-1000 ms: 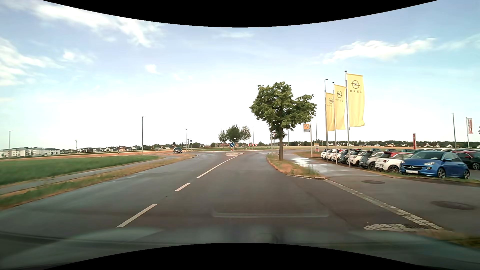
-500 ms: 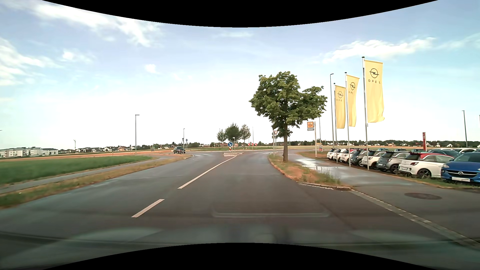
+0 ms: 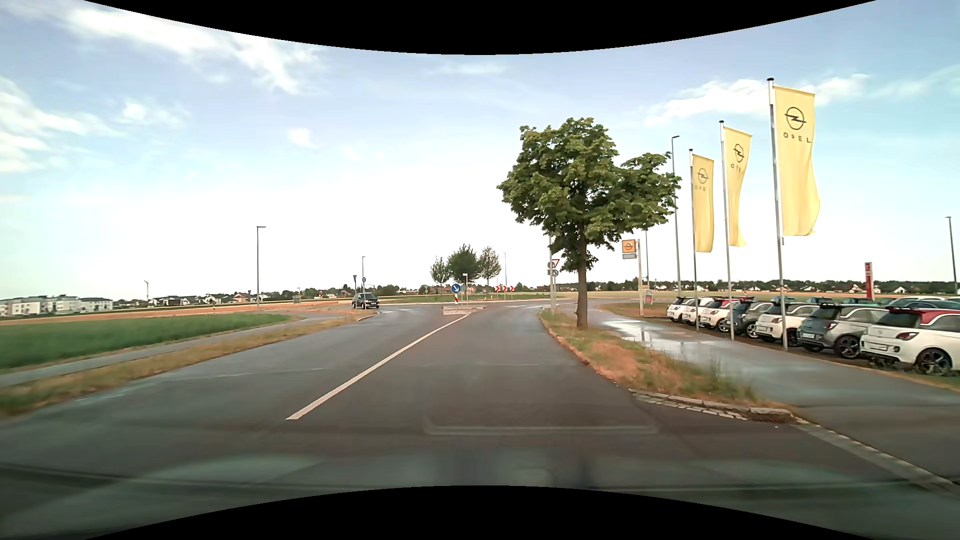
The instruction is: Follow the waypoints while adhering to traffic rules and regulations
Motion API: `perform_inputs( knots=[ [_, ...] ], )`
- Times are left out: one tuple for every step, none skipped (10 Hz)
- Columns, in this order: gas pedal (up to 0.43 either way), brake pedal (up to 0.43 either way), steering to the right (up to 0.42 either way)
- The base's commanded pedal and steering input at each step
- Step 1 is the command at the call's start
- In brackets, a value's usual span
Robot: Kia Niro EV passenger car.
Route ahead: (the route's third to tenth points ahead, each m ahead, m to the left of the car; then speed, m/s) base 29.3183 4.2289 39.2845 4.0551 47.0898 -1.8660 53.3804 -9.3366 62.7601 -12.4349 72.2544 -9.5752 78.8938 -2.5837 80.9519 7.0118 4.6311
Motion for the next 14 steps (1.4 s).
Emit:
perform_inputs(
  knots=[
    [0.000, 0.000, 0.000],
    [0.000, 0.000, 0.000],
    [0.000, 0.000, 0.000],
    [0.000, 0.000, 0.000],
    [0.000, 0.000, 0.000],
    [0.000, 0.000, 0.000],
    [0.000, 0.000, 0.000],
    [0.000, 0.000, 0.002],
    [0.000, 0.000, 0.004],
    [0.000, 0.000, 0.006],
    [0.000, 0.000, 0.006],
    [0.000, 0.000, 0.005],
    [0.000, 0.000, 0.005],
    [0.000, 0.000, 0.005]
  ],
)
